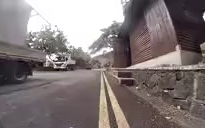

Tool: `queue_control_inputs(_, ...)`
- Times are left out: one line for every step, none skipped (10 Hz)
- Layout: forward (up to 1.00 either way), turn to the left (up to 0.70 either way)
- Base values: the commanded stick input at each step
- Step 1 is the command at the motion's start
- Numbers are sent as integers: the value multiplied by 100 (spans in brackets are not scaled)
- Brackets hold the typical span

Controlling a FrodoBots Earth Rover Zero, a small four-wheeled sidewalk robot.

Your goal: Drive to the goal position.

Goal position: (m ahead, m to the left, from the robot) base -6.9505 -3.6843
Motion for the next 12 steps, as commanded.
queue_control_inputs(0,0)
queue_control_inputs(0,0)
queue_control_inputs(0,0)
queue_control_inputs(0,0)
queue_control_inputs(15,6)
queue_control_inputs(45,17)
queue_control_inputs(0,45)
queue_control_inputs(0,45)
queue_control_inputs(0,45)
queue_control_inputs(0,45)
queue_control_inputs(0,45)
queue_control_inputs(0,45)
